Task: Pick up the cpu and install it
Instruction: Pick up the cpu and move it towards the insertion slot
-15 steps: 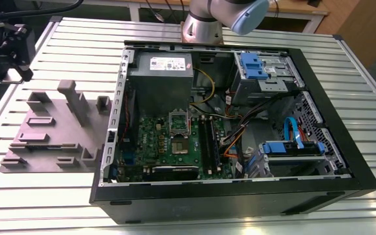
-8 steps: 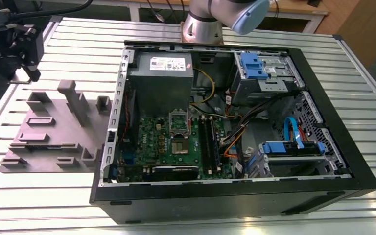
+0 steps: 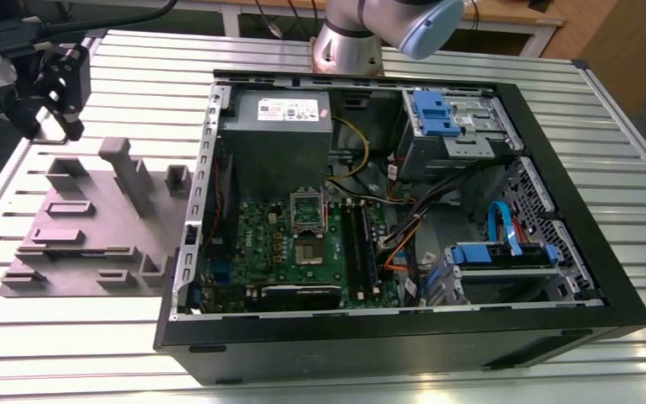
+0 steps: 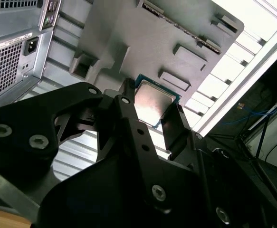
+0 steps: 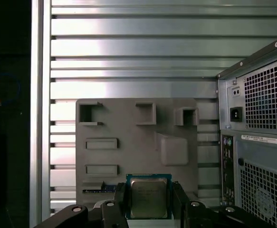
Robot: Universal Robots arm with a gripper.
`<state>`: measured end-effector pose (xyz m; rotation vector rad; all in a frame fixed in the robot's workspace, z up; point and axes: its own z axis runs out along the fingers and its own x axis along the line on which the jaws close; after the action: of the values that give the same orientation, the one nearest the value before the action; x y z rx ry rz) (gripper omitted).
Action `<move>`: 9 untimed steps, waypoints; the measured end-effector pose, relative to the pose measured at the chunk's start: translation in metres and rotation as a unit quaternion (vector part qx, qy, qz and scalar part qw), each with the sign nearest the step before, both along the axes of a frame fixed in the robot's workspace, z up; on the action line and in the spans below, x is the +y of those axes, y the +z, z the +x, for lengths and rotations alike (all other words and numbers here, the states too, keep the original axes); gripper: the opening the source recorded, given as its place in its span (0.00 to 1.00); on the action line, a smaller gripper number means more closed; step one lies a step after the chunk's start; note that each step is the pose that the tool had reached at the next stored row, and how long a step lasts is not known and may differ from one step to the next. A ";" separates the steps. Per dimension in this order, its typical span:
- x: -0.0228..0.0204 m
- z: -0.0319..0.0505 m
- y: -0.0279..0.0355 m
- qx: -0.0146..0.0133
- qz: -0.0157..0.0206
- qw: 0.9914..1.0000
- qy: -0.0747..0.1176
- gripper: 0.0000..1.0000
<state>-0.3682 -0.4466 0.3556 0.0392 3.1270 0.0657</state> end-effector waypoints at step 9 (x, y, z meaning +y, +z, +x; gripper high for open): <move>0.0000 0.0153 0.0000 0.000 0.000 1.000 0.000 0.47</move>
<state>-0.3529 -0.4466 0.3557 0.0393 3.1271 0.0656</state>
